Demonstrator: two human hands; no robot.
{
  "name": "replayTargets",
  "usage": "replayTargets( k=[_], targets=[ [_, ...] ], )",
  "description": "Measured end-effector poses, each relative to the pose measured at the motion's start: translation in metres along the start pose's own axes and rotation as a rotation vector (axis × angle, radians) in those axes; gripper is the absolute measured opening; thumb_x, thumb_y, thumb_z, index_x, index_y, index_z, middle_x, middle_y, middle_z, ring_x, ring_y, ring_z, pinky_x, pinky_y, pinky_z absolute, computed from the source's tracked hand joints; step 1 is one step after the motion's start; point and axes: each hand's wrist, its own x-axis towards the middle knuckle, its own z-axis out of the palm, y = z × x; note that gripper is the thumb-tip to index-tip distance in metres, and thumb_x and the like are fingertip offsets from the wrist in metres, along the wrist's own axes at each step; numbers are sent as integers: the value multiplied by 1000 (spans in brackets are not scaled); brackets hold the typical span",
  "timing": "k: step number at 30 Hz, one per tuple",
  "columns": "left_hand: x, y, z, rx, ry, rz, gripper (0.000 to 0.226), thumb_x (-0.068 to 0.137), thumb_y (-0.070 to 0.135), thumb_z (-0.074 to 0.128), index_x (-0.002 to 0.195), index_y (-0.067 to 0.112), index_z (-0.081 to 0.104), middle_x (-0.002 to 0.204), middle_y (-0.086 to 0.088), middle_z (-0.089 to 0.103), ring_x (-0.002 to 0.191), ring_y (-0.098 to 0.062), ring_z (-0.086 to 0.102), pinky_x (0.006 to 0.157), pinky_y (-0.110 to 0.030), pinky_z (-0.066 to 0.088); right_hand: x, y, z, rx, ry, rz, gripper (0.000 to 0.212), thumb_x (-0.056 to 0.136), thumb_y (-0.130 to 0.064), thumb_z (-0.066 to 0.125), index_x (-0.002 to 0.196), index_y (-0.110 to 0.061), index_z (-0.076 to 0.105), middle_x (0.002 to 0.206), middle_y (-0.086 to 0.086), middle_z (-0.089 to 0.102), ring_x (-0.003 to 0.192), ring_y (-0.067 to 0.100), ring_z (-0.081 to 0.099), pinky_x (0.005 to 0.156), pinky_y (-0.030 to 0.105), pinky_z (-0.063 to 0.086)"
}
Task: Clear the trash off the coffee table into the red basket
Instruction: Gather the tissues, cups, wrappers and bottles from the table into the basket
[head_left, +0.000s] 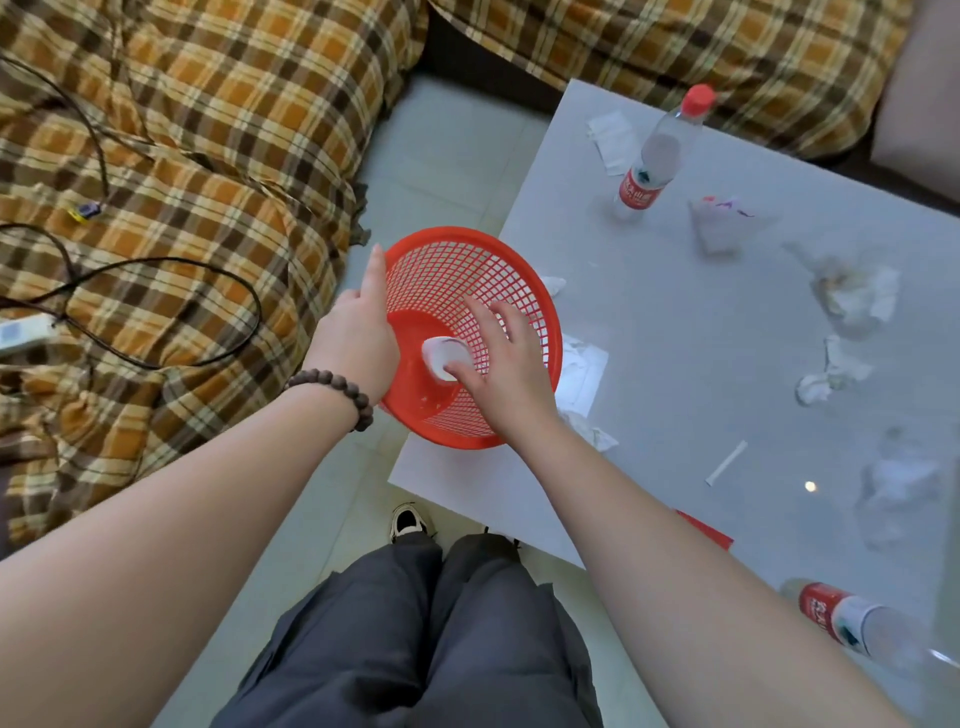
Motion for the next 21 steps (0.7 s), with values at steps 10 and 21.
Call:
replayTargets(
  k=[10,21],
  targets=[
    [13,-3,11,45,9,-19,71,87,4,34,147,28,4,114,-24,52,83,-33,51,61,-38,36,-47,110,-6,-127,78,302,55,93,-37,51,143,-25,32,155,4,22,142,25,17,113,44,24],
    [21,-16,19,167,133,91,65,85,9,37,144,25,15,102,-30,55,86,-47,53,67,-46,43,-48,182,46,-238,-94,403,31,89,-9,47,118,-11,59,125,12,50,113,29,40,86,36,40]
  ],
)
